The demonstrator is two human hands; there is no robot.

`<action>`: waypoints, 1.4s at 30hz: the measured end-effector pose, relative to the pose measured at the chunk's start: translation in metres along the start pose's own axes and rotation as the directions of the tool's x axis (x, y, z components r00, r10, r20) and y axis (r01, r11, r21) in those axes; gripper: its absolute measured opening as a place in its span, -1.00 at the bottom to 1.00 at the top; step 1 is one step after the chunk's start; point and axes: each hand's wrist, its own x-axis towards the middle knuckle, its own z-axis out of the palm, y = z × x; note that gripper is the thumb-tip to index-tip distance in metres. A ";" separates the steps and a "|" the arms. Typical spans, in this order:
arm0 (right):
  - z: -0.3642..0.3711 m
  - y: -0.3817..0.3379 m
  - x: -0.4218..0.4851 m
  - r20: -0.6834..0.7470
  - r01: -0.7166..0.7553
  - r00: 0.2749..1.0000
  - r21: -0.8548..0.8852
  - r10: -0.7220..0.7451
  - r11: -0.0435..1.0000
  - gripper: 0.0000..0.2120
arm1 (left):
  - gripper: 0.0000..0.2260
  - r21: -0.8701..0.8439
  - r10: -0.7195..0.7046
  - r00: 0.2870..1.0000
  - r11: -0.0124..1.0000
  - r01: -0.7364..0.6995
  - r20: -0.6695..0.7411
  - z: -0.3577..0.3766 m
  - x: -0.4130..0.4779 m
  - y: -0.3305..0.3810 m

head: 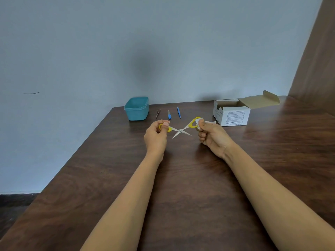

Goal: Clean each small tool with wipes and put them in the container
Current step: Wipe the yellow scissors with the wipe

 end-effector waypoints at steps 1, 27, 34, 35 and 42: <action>0.000 0.000 -0.001 0.018 -0.001 1.000 -0.040 0.002 0.999 -0.75 | -0.88 -0.018 -0.017 1.000 1.000 0.016 -0.017 -0.002 0.002 0.000; -0.005 -0.003 -0.001 0.176 -0.031 0.981 -0.278 0.083 0.960 -0.80 | -0.84 -0.101 0.189 0.982 0.977 -0.188 -0.005 -0.024 0.013 0.014; -0.001 -0.005 -0.007 0.315 -0.095 0.922 -0.376 0.224 0.922 -0.88 | -0.84 -0.117 0.241 0.969 0.965 -0.233 0.055 -0.022 0.012 0.018; 0.000 -0.006 -0.007 0.311 -0.096 0.923 -0.386 0.228 0.917 -0.83 | -0.85 -0.119 0.250 0.966 0.963 -0.241 0.063 -0.022 0.012 0.018; 0.005 -0.002 -0.012 0.390 0.061 0.902 -0.539 0.185 0.840 -0.86 | -0.73 -0.190 0.314 0.945 0.937 -0.293 0.095 -0.014 0.002 0.025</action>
